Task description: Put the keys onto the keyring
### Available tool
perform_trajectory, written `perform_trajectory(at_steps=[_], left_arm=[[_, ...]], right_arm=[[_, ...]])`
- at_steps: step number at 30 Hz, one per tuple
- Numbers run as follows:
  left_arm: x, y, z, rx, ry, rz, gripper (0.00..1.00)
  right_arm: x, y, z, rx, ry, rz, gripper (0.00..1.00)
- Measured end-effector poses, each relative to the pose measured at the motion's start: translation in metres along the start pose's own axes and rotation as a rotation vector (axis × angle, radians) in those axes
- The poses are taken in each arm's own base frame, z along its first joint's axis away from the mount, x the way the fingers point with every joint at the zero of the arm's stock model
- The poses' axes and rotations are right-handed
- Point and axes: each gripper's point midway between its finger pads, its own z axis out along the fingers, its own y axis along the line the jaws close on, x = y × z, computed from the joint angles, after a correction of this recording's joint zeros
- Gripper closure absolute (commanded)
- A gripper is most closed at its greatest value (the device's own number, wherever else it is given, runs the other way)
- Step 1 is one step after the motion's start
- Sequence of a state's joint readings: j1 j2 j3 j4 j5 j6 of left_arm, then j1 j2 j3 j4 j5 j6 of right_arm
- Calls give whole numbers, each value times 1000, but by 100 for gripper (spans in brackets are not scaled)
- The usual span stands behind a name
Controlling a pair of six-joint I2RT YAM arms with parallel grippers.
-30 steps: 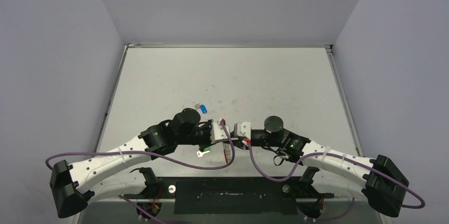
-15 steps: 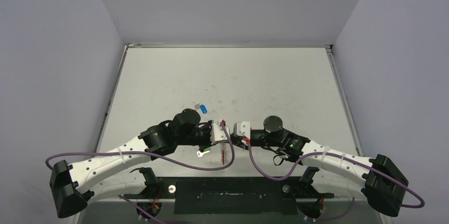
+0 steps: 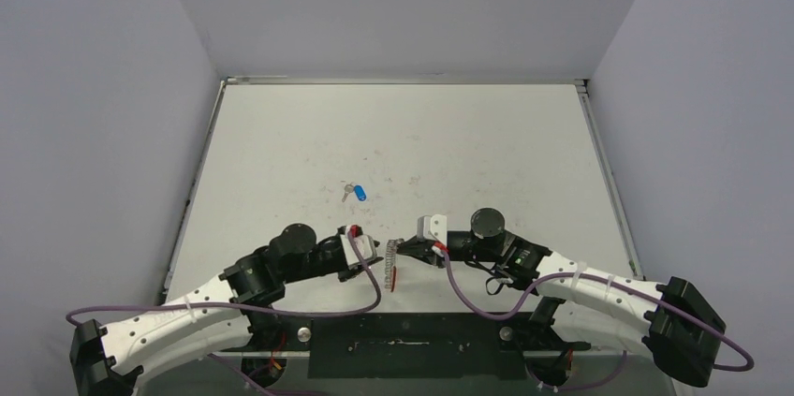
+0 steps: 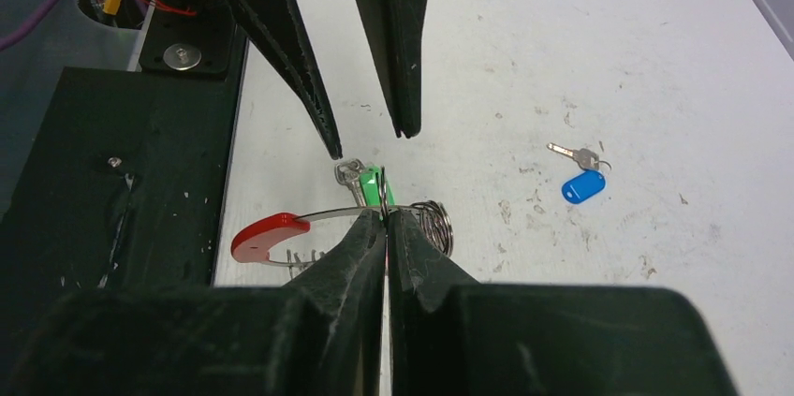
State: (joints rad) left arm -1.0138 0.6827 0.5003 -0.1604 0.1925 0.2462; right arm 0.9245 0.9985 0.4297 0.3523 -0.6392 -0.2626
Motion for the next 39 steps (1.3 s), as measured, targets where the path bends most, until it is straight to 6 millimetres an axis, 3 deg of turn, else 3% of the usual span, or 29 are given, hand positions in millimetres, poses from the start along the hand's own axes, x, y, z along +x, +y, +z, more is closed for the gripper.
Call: perform_trajectory(at_steps=[8,16,21,23,29,39], left_arm=[[8,-8,10,-18,-224,0,73],[-22,-6,14,-15,-369,16,79],[-29,-7,16,-7,-397,19,92],[-30,-7,16,-9,-399,23,92],[-26,-7,13,-11,-384,38,77],[-18,-6,8,-28,-348,39,83]], right_arm=[[-3,0,-1,3,-11,10,100],[-4,0,0,4,-15,14,100],[-4,0,0,4,-15,15,100],[-4,0,-1,3,-16,15,100],[-5,0,-1,4,-18,14,100],[-9,0,-2,7,-30,6,100]])
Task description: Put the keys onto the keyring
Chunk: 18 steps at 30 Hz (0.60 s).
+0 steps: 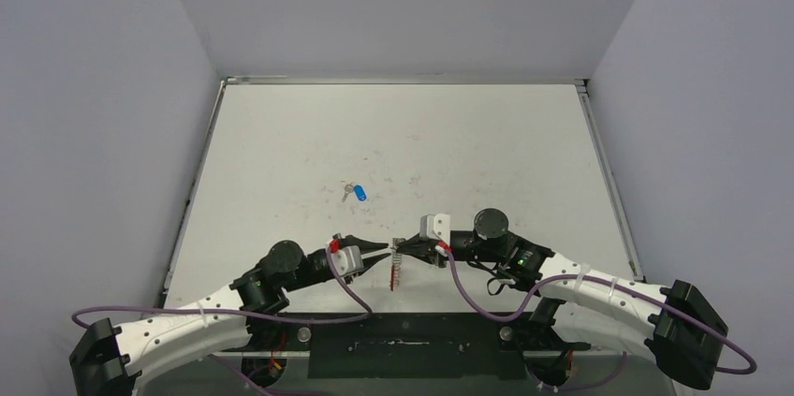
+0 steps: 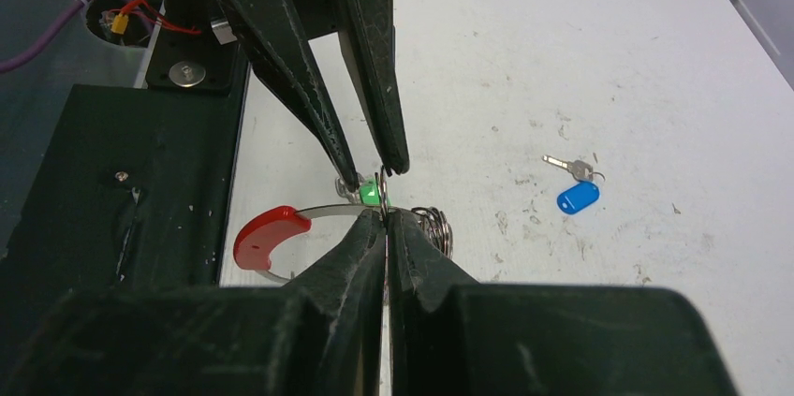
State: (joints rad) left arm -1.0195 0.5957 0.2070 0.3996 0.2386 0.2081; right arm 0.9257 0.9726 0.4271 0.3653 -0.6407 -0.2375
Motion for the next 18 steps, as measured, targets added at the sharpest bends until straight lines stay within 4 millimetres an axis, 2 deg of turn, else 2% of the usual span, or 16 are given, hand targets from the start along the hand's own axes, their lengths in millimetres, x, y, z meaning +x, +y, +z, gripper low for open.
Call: perform_trajectory(at_steps=[7,13,18], left_arm=[[16,-3,5,16,53,-12,79],[11,-3,7,19,37,-12,79],[4,-1,8,16,12,-10,85]], right_arm=[[0,0,0,0,0,0,100],[0,0,0,-1,0,0,100],[0,2,1,-7,-1,0,100]])
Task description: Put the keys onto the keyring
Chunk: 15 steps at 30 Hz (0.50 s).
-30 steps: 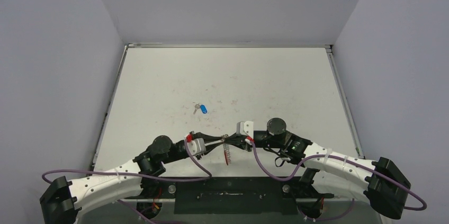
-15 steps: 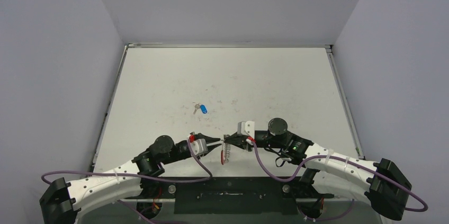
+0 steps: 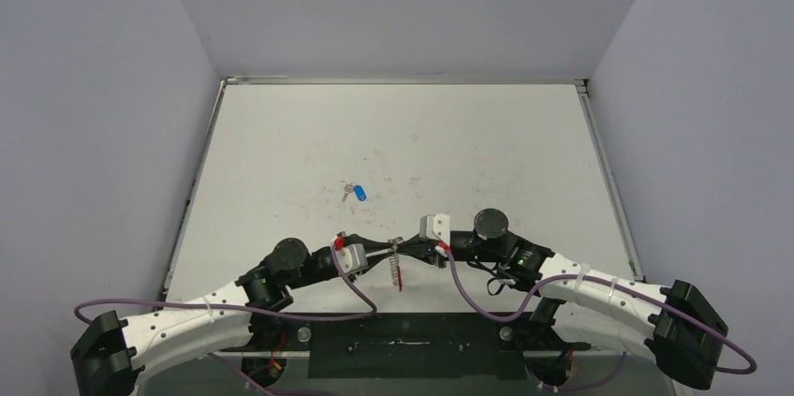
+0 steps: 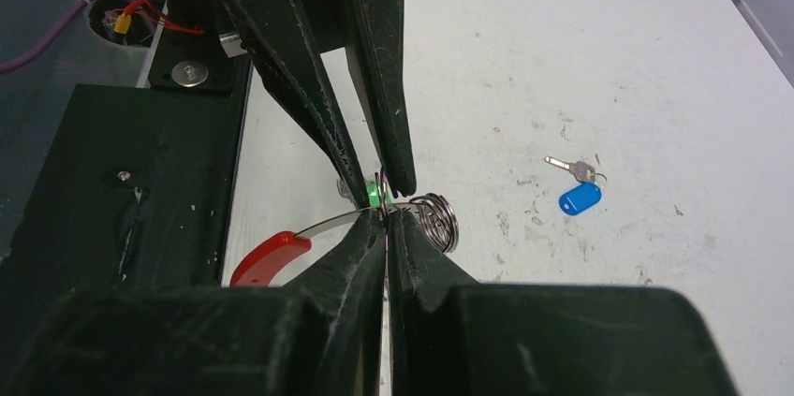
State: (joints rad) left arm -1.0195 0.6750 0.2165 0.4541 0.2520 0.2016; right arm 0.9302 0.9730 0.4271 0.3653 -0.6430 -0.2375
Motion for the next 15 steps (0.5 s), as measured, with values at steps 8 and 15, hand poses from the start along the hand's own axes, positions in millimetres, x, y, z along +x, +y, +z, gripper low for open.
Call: perform_trajectory(at_steps=[8,15], left_arm=[[-6,1,3,3,-13,3,98],[-4,0,4,9,7,-4,100]], right_arm=[[1,0,0,-2,3,1,100],[4,1,-1,-4,13,5,88]])
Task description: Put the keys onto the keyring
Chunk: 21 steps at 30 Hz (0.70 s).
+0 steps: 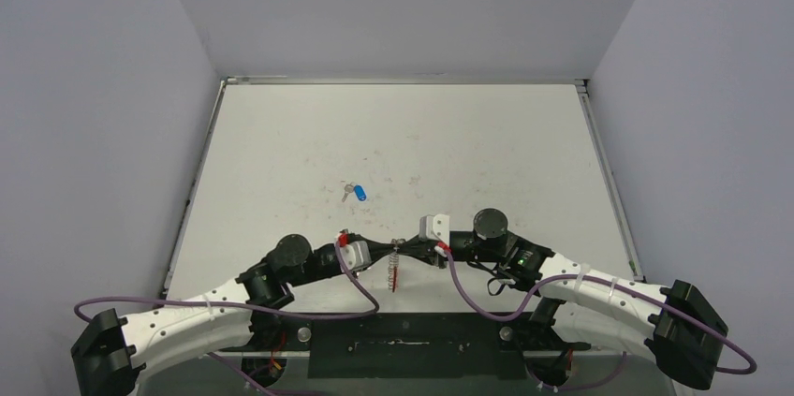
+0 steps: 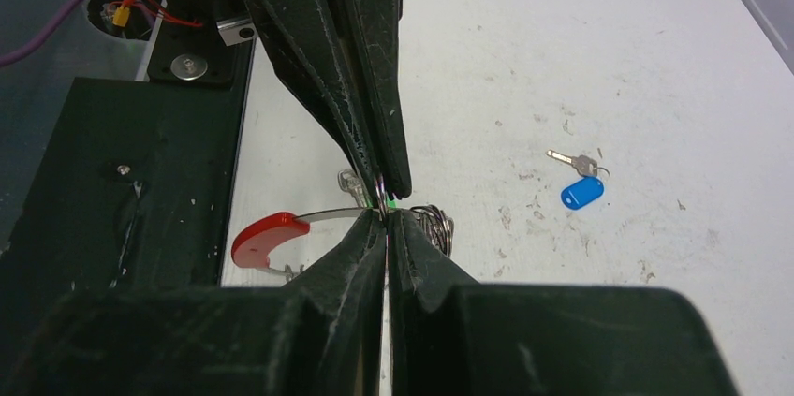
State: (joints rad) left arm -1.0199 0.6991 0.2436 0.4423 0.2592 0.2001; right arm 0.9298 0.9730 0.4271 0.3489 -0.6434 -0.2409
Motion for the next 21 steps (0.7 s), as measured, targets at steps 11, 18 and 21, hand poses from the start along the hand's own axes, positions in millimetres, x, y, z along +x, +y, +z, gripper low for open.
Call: perform_trajectory(at_steps=[11,18,21], left_arm=[[-10,7,-2,3,125,3,100],[-12,14,3,32,285,19,100],[-11,16,5,51,361,21,100]], right_arm=[[5,-2,-9,22,42,-39,54],[-13,-8,-12,34,27,-88,67],[-16,-9,-12,33,26,-101,72]])
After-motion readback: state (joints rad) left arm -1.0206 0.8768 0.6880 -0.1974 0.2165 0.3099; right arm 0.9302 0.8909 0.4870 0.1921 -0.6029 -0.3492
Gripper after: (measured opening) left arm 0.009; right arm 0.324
